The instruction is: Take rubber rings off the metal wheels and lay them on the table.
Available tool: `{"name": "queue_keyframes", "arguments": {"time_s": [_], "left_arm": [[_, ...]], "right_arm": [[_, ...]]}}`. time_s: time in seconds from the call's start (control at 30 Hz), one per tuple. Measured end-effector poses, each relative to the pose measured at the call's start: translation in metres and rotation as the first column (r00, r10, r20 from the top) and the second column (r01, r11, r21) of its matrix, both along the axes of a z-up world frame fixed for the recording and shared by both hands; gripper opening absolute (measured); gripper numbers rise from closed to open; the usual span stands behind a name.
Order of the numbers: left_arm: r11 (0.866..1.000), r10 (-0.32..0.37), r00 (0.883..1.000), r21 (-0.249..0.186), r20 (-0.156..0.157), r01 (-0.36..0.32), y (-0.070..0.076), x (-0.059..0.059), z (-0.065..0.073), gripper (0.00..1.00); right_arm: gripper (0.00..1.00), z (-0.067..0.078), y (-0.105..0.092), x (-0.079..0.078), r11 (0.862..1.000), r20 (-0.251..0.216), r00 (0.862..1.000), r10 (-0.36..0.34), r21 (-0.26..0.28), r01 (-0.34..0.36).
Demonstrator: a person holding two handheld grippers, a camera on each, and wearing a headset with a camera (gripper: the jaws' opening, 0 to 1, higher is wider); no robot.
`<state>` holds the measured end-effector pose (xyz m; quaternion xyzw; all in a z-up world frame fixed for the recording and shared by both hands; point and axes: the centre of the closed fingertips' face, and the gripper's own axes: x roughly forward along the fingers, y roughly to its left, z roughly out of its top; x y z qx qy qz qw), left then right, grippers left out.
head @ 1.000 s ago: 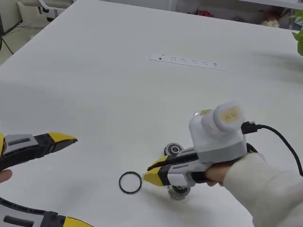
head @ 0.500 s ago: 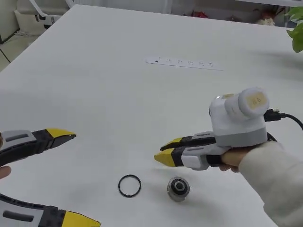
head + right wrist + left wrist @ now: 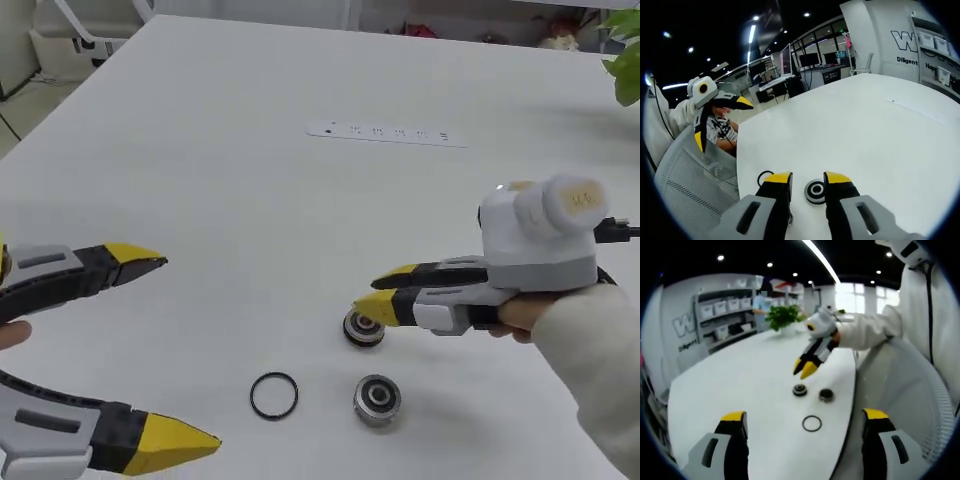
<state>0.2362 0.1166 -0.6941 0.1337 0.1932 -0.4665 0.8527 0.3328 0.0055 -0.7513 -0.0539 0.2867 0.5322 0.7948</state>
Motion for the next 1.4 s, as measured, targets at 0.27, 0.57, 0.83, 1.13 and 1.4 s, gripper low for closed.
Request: {"name": "queue_keyframes", "arguments": {"time_s": [0.27, 0.57, 0.83, 1.13, 1.4], "left_arm": [[1.0, -0.03, 0.999, 0.006, 0.039, 0.029, -0.008, 0.016, 0.013, 0.96], [0.996, -0.085, 0.993, 0.015, 0.088, 0.084, -0.026, 0.037, 0.028, 0.95], [0.992, -0.13, 0.984, 0.007, 0.124, 0.13, -0.047, 0.055, 0.04, 0.94], [0.985, -0.165, 0.973, -0.015, 0.165, 0.169, -0.08, 0.07, 0.048, 0.86], [0.976, -0.217, 0.965, 0.011, 0.147, 0.217, -0.099, 0.079, 0.028, 0.74]], "right_arm": [[0.25, -0.007, -0.014, 0.004, 1.0, 0.021, 1.0, 0.02, -0.016, -0.02], [0.27, -0.013, -0.028, 0.008, 1.0, -0.01, 1.0, 0.007, 0.027, -0.007], [0.29, -0.019, -0.029, 0.006, 0.998, 0.03, 0.998, 0.05, 0.023, -0.051], [0.31, -0.032, -0.024, 0.0, 0.993, 0.054, 0.991, 0.121, -0.018, -0.12], [0.32, -0.043, -0.023, -0.002, 0.986, 0.073, 0.984, 0.163, -0.053, -0.16]]}}
